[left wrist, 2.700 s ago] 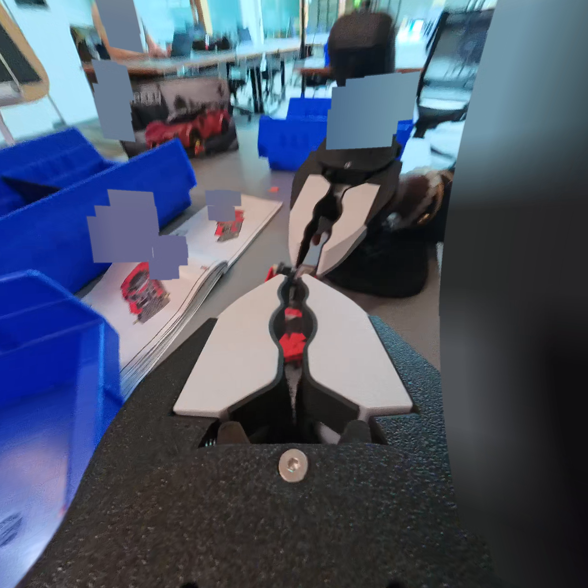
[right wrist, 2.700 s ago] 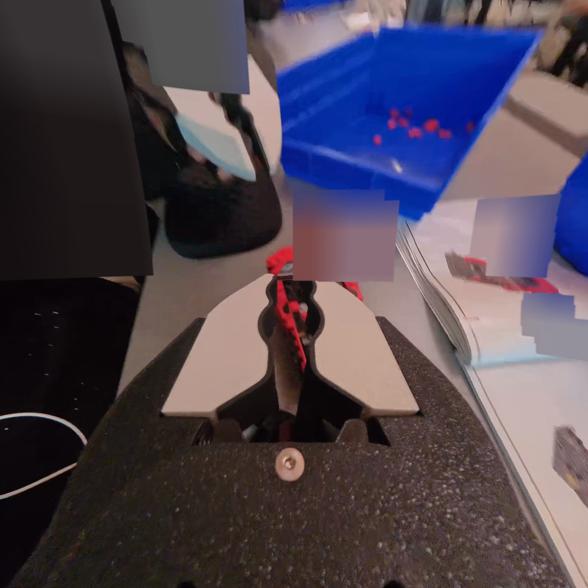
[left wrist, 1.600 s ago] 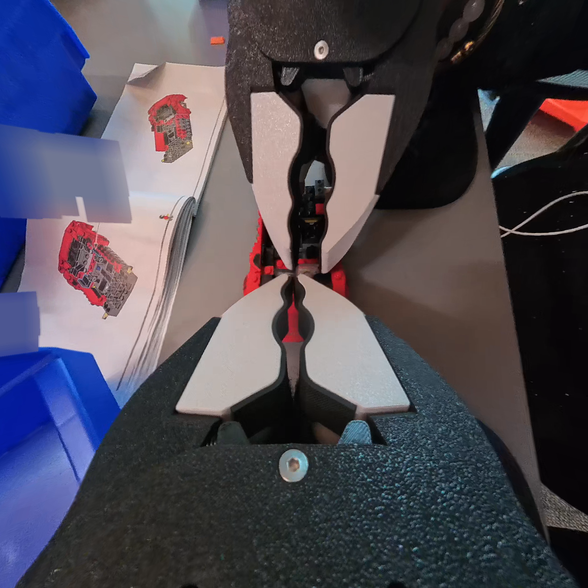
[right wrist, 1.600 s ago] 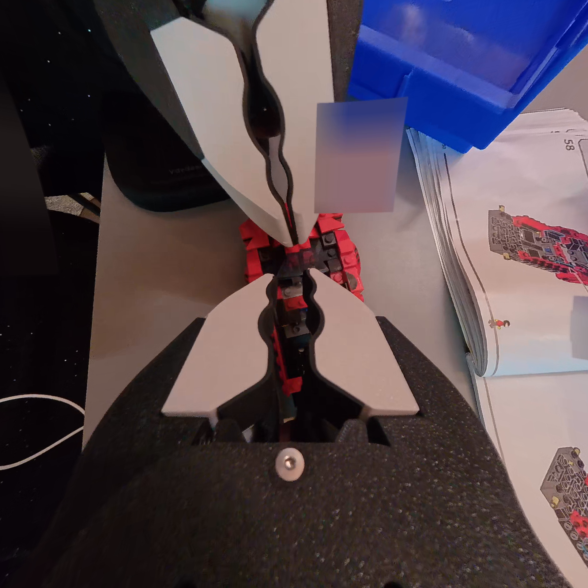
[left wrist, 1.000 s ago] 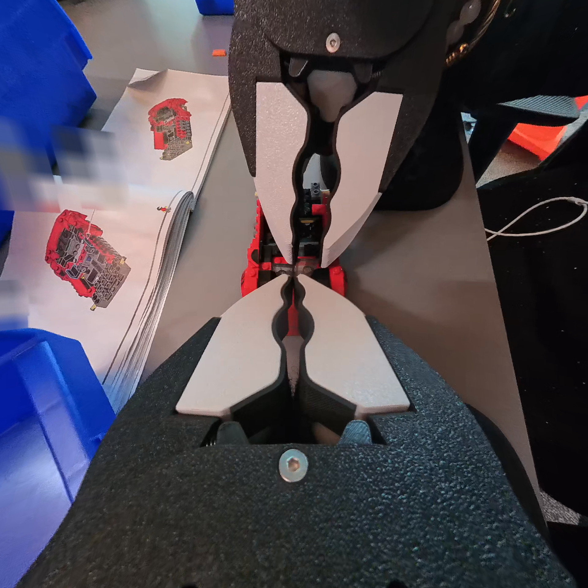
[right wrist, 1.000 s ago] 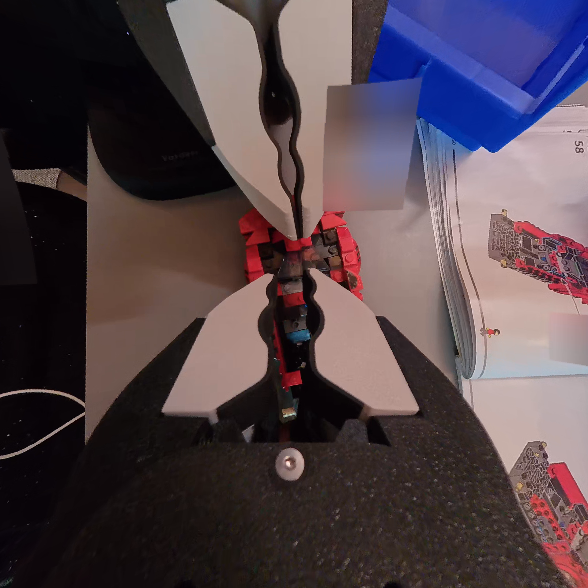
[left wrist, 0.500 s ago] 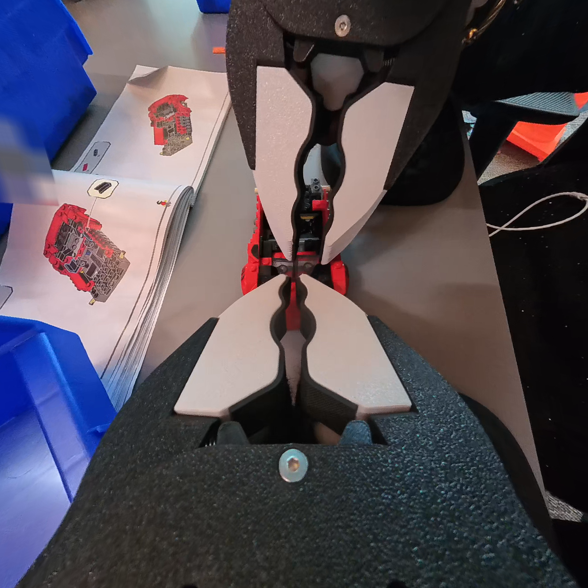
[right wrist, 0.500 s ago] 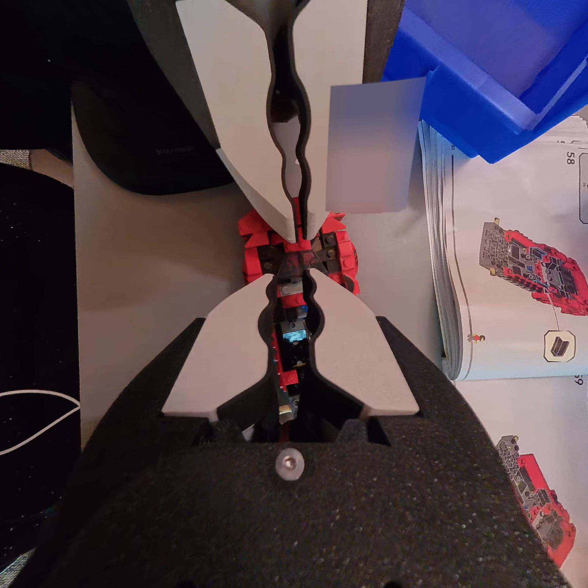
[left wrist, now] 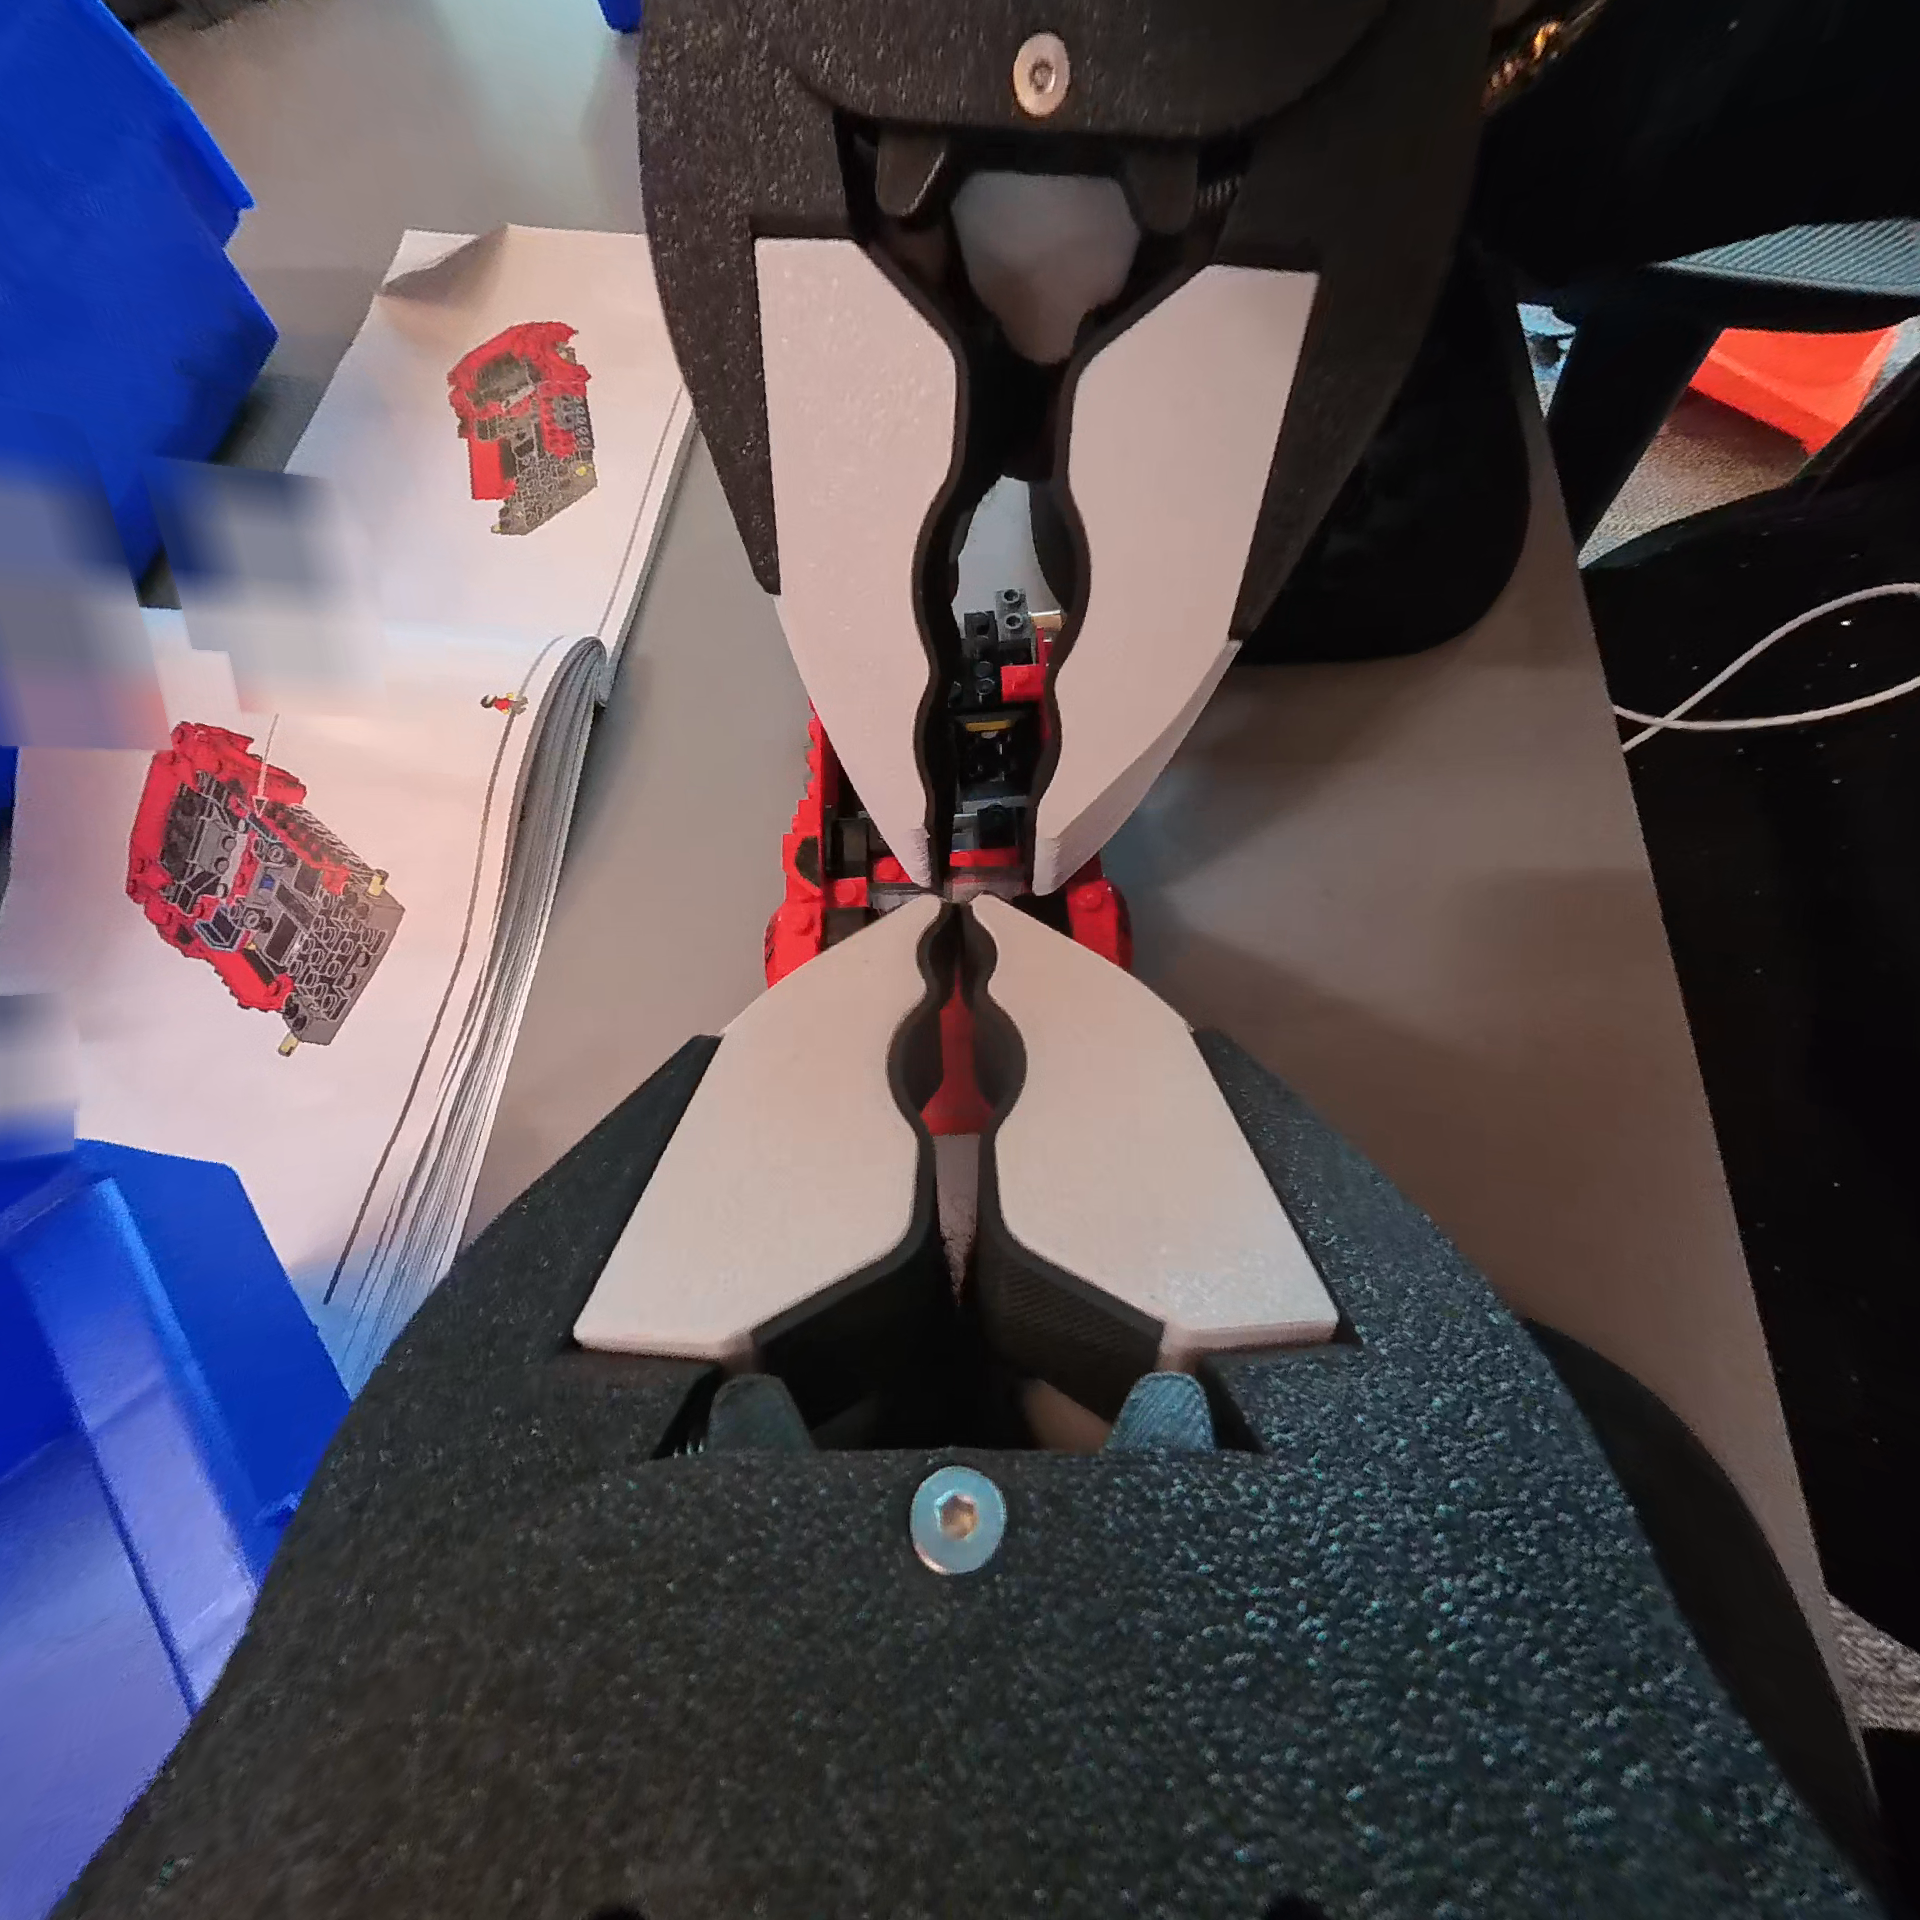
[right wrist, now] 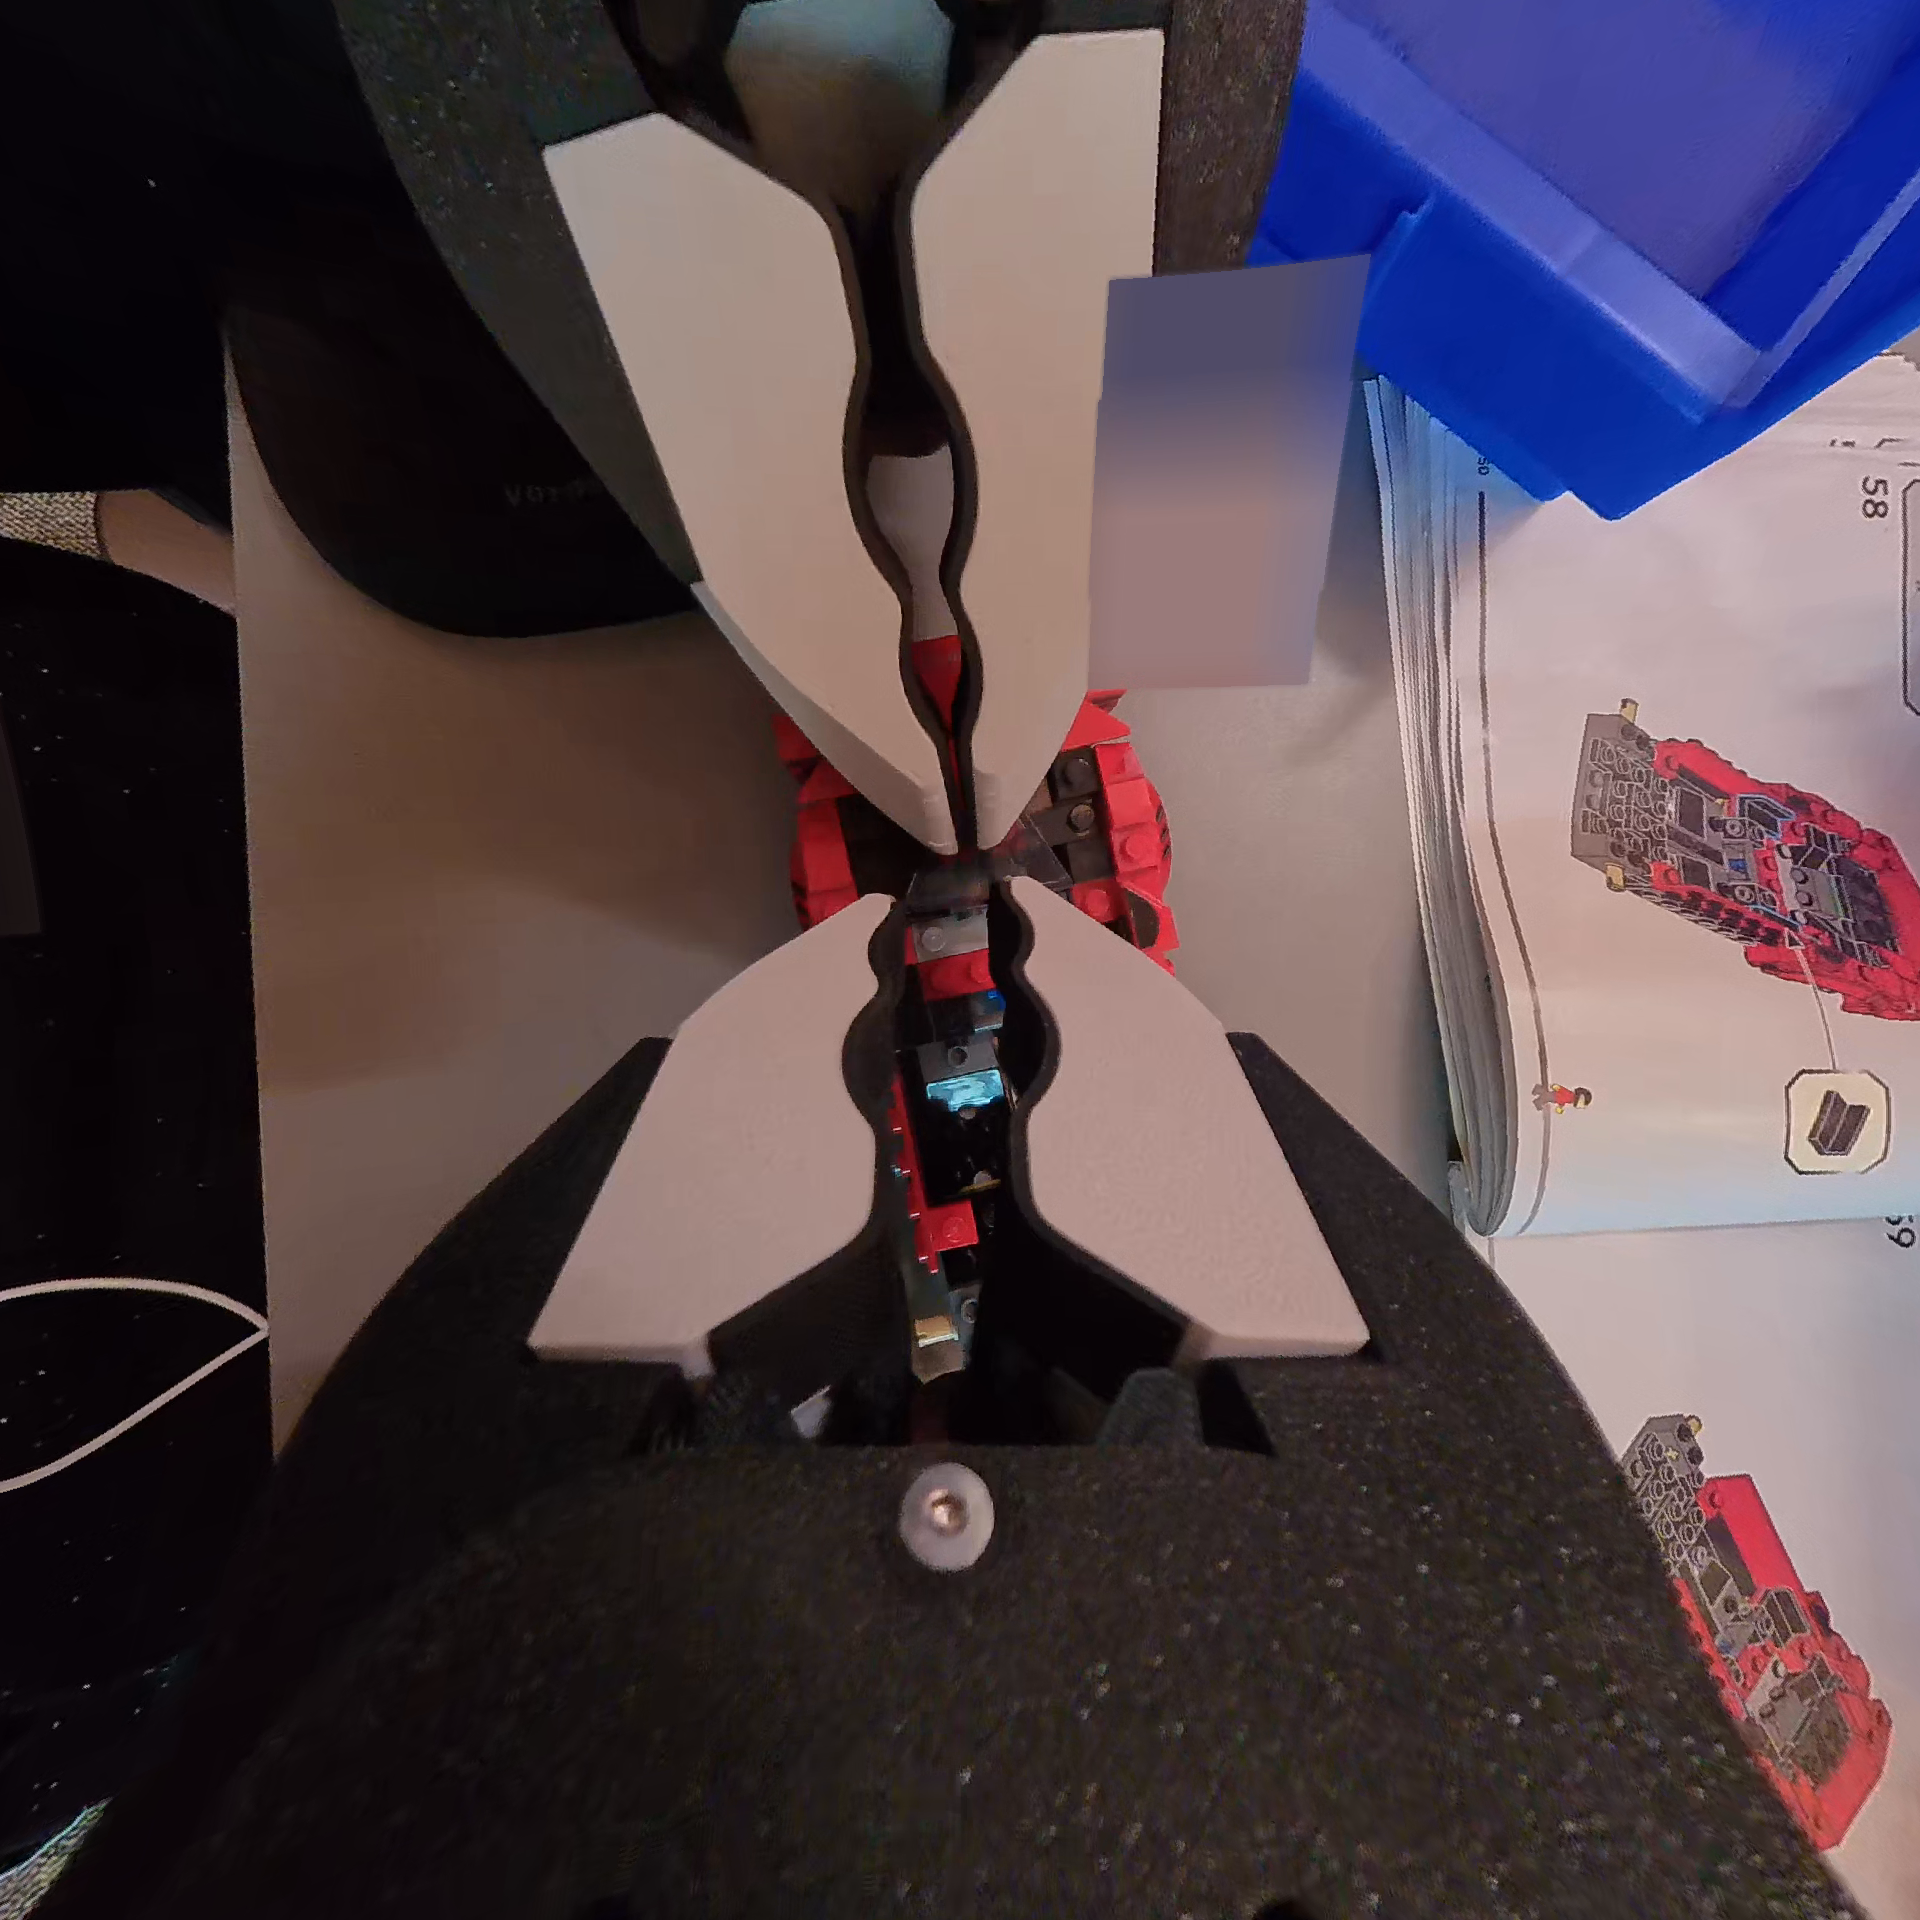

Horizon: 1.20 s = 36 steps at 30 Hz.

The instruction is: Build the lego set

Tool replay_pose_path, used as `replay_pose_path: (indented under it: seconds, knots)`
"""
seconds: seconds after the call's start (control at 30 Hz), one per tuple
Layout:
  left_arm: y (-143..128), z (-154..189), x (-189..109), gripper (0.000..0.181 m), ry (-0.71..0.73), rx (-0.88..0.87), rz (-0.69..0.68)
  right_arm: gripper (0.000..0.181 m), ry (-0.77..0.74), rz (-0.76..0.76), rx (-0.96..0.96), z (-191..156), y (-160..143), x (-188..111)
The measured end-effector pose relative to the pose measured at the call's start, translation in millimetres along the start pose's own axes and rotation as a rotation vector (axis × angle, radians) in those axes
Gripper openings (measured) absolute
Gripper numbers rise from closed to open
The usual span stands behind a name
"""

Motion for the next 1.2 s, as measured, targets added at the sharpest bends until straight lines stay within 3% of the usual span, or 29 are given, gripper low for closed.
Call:
replay_pose_path:
  seconds: [1.2]
  knots:
    - [-8.1, -1.1, -6.1, 0.0, -0.009, -0.043, -0.03, 0.014, -0.017, 0.029, 0.027, 3.1, 1.1, 2.1]
Point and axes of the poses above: each gripper's, where its closed fingertips meet, x out along the fingers, y out of its top, z = x × y across the jaws, the point moved 1 cm from there along -x, back along the fingers, and after that the axes turned 11 degrees about x, right-handed, at the moved point
